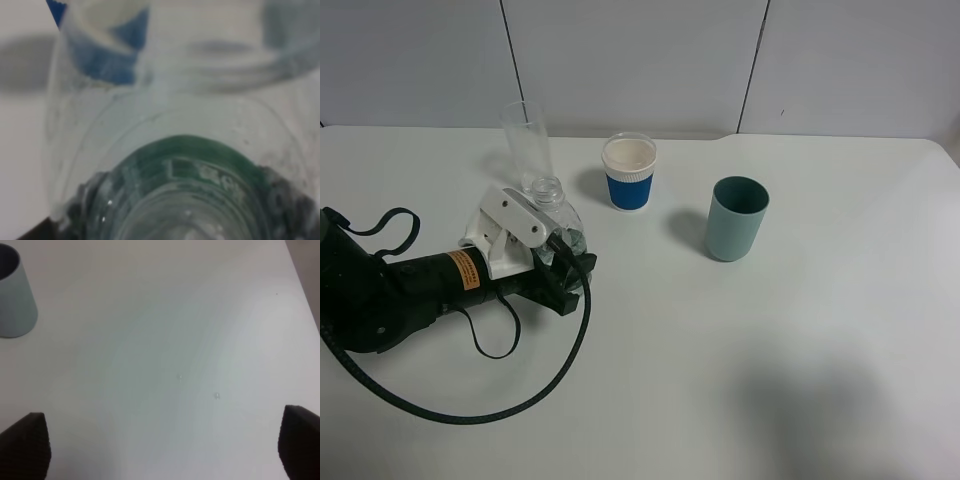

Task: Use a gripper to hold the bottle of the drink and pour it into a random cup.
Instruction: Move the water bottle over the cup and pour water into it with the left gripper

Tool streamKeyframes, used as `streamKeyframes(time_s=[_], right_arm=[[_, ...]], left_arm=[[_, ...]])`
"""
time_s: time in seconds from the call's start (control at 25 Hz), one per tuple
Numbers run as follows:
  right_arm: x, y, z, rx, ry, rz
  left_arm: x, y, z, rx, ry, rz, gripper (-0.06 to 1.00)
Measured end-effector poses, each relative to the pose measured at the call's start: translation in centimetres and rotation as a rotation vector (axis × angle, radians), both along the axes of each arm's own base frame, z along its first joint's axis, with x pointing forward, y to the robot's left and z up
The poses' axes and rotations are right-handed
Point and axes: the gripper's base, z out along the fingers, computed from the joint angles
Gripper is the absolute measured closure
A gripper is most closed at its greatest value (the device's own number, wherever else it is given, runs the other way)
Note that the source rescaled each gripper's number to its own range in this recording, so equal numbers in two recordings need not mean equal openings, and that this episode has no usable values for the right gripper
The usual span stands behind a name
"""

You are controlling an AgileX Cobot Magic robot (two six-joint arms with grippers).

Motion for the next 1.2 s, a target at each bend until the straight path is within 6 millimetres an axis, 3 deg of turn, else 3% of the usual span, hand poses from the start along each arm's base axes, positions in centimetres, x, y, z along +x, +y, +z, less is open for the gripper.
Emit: streamKeyframes(time_s=[0.4,0.88,1.2], right_arm=[[0.0,0.0,0.0,0.0,0.0,0.0],[0.0,0.0,0.0,0.0,0.0,0.0],[0.0,0.0,0.0,0.0,0.0,0.0]], left_arm=[[0.2,0.4,0.6,0.028,0.018,0.04,0.94],[0.8,2.4,6.1,-0.048,-0.038,0.259,0.94],[2.4,3.1,8.8,0.042,0.061,0.32,0.94]])
